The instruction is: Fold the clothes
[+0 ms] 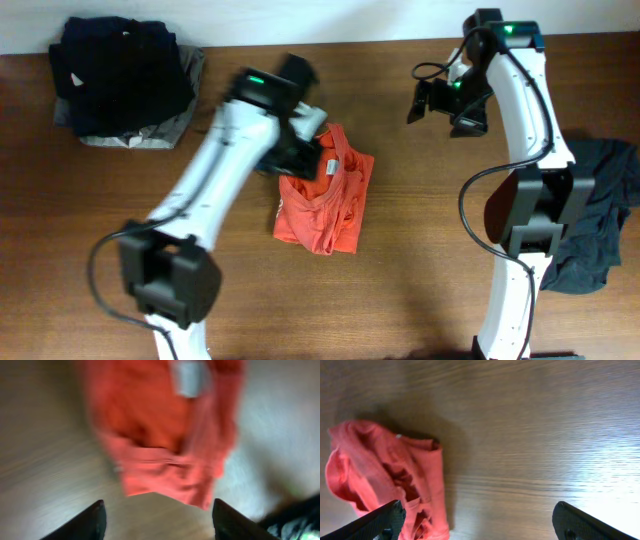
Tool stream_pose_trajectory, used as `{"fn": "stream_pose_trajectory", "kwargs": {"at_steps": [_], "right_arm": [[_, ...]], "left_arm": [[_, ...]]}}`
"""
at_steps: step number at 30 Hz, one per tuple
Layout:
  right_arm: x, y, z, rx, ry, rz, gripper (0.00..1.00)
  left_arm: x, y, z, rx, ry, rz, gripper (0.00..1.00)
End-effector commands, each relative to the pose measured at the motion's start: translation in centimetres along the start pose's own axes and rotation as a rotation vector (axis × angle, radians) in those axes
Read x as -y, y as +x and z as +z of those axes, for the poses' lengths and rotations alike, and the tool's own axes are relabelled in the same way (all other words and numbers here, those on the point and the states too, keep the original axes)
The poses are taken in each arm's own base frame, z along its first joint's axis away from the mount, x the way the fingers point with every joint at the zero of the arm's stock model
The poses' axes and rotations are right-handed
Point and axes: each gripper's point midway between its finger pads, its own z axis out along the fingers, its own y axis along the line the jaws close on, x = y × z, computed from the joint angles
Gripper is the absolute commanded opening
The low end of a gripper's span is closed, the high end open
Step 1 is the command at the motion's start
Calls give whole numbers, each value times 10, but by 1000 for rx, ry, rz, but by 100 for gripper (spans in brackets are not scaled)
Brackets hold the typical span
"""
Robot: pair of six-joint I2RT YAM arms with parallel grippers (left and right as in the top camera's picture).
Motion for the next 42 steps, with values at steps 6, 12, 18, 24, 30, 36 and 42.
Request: {"fn": "stream_pose_trajectory", "kwargs": {"at_steps": [6, 12, 18, 24, 30, 36, 42], "right_arm": [[-88, 38, 25, -58, -13, -216, 95], [-104, 54, 41, 5, 234, -213, 79], [-120, 64, 57, 0, 258, -216, 64], [-131, 74, 80, -45, 249, -245, 64], [-147, 78, 96, -38, 234, -285, 64], [-148, 76, 109, -44, 237, -288, 55], [-143, 76, 120, -63, 254, -284, 49]], "left_arm": [[-105, -5, -40, 109, -40, -358, 99], [-139, 1, -45, 117, -48, -443, 99], [-142, 2, -46, 119, -49, -450, 99], [-142, 1, -46, 123, -49, -449, 99], [-142, 0, -46, 126, -49, -449, 99], [-142, 1, -46, 124, -49, -449, 99], [-142, 1, -46, 122, -50, -450, 99]]}}
